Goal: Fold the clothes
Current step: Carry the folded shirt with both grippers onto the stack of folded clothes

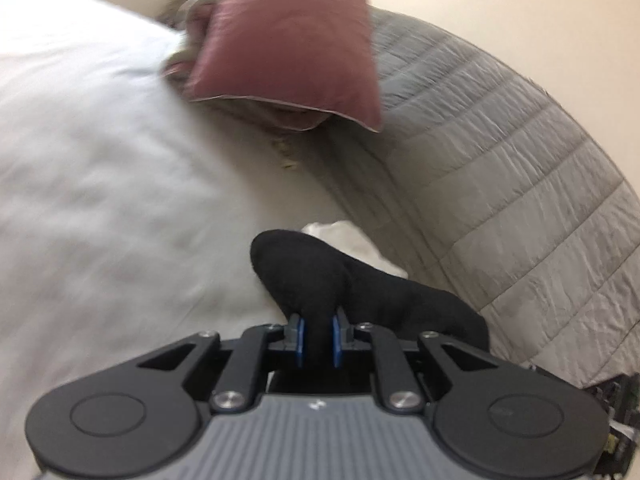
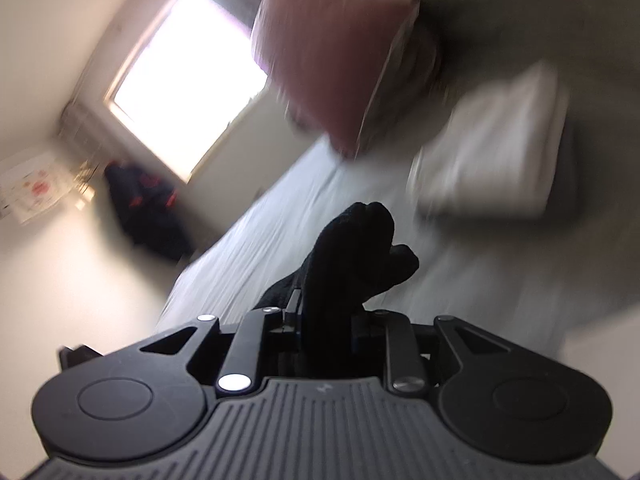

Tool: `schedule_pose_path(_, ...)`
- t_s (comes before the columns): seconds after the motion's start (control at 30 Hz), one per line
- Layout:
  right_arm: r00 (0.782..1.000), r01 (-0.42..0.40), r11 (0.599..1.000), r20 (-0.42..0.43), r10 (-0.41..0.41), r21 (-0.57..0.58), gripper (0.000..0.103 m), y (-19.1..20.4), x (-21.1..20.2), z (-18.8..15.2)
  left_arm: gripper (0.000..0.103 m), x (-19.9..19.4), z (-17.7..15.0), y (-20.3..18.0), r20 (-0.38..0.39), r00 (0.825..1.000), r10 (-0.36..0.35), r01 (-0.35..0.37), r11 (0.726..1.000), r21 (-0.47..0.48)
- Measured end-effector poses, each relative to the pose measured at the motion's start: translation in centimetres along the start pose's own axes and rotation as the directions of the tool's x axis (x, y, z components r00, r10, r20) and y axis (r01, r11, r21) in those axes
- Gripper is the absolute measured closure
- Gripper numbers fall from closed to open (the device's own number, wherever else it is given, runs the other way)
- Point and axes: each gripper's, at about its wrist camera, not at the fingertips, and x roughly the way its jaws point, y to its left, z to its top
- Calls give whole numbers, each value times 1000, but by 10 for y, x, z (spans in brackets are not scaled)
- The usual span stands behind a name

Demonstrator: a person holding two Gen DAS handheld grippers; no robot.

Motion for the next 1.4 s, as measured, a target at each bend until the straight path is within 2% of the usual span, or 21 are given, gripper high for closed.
schedule_pose_path(0.13,989,74,997,132,-73,-3,79,-17,8,32,90,63,39,-30,-17,1000,5,-4,996,88)
schedule_pose_path(0.23,973,133,991,189,-130,0,79,-35,22,47,90,108,58,-44,-35,999,15,-10,992,128)
schedule_pose_path(0.37,951,192,981,242,-194,34,79,-64,43,58,90,163,71,-51,-55,998,24,-14,985,169)
schedule_pose_path(0.47,938,239,970,249,-240,37,78,-80,51,58,90,197,73,-54,-71,997,42,-26,976,218)
schedule_pose_path(0.57,923,286,957,256,-286,39,78,-96,58,58,86,224,72,-53,-79,991,104,-82,967,242)
schedule_pose_path(0.6,918,302,953,258,-301,40,75,-102,60,58,81,231,70,-52,-78,988,129,-106,963,249)
schedule_pose_path(0.63,912,317,947,260,-317,40,74,-107,63,58,77,234,69,-51,-69,986,150,-127,957,261)
schedule_pose_path(0.67,906,333,942,262,-331,41,64,-112,65,58,76,232,68,-51,-48,986,158,-139,952,274)
schedule_pose_path(0.7,900,348,937,264,-346,42,49,-118,68,57,72,228,67,-52,-19,987,162,-150,946,288)
schedule_pose_path(0.77,870,397,917,308,-384,22,37,-116,58,56,66,217,66,-57,54,985,165,-174,933,317)
schedule_pose_path(0.83,837,438,899,368,-405,-6,37,-109,49,56,63,207,67,-63,128,979,158,-193,919,343)
schedule_pose_path(0.9,807,463,885,432,-403,-39,37,-101,43,58,64,200,66,-67,158,982,108,-158,920,357)
schedule_pose_path(0.93,803,470,879,449,-391,-75,37,-97,46,61,65,198,65,-69,167,983,78,-135,922,363)
schedule_pose_path(1.0,807,475,867,468,-361,-150,44,-92,58,66,66,196,61,-69,160,987,31,-90,921,379)
schedule_pose_path(1.07,809,494,844,465,-359,-209,50,-90,71,64,68,202,56,-67,134,991,19,-71,917,392)
schedule_pose_path(1.23,795,574,747,447,-410,-335,58,-96,104,49,67,226,41,-50,77,992,98,-120,909,399)
schedule_pose_path(1.33,800,571,760,419,-429,-311,58,-113,108,44,66,229,36,-44,74,992,107,-127,915,382)
schedule_pose_path(1.4,812,551,778,409,-417,-302,56,-113,103,47,66,225,37,-45,76,990,117,-137,916,376)
